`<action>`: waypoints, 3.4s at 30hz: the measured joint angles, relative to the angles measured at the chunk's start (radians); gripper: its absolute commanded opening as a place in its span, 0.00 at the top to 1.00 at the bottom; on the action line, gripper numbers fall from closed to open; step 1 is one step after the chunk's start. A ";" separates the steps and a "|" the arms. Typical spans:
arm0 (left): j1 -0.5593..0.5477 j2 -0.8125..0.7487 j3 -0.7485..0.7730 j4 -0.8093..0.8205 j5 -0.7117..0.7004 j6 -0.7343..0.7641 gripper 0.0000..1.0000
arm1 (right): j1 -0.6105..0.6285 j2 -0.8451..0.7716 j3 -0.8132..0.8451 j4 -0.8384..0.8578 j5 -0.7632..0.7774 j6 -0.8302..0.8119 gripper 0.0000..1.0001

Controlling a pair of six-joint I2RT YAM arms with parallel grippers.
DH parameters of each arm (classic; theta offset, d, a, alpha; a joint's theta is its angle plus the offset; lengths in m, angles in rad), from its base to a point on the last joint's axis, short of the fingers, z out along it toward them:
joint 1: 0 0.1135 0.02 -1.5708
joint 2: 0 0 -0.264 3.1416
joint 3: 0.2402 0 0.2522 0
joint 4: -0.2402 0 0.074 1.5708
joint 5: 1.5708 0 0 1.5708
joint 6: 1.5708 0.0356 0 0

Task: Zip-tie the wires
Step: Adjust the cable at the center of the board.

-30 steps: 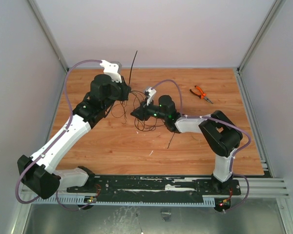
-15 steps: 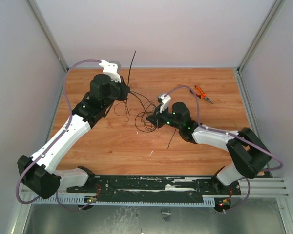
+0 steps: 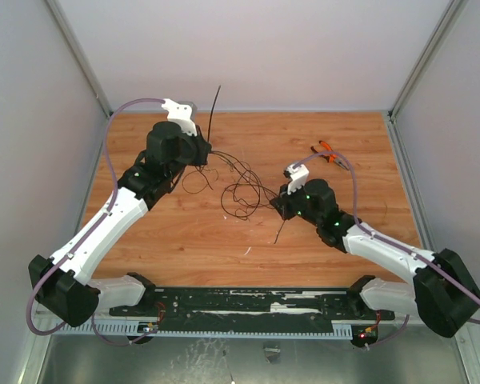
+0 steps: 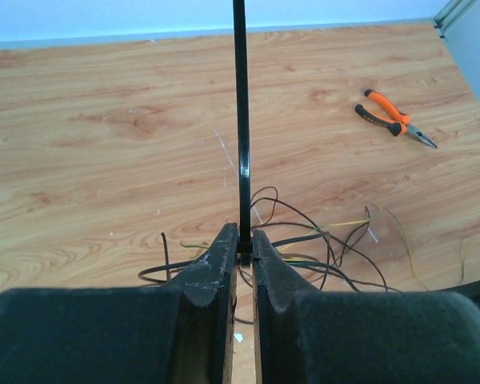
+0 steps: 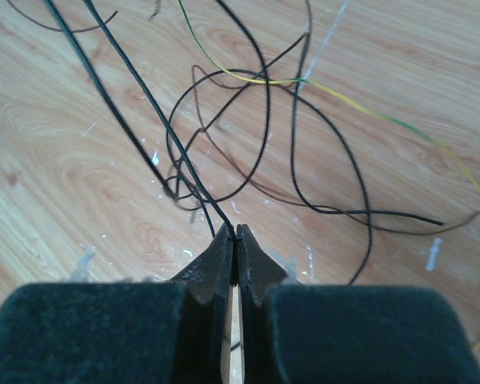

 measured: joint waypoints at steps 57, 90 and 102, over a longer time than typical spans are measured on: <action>0.004 -0.042 -0.092 0.072 0.103 0.016 1.00 | 0.040 0.455 0.769 -0.011 -0.109 0.475 0.57; 0.005 -0.037 -0.092 0.077 0.126 0.031 1.00 | 0.055 0.534 0.837 0.018 -0.173 0.453 1.00; 0.005 -0.053 -0.162 0.199 0.143 -0.002 1.00 | 0.058 0.541 0.968 -0.137 -0.158 0.365 1.00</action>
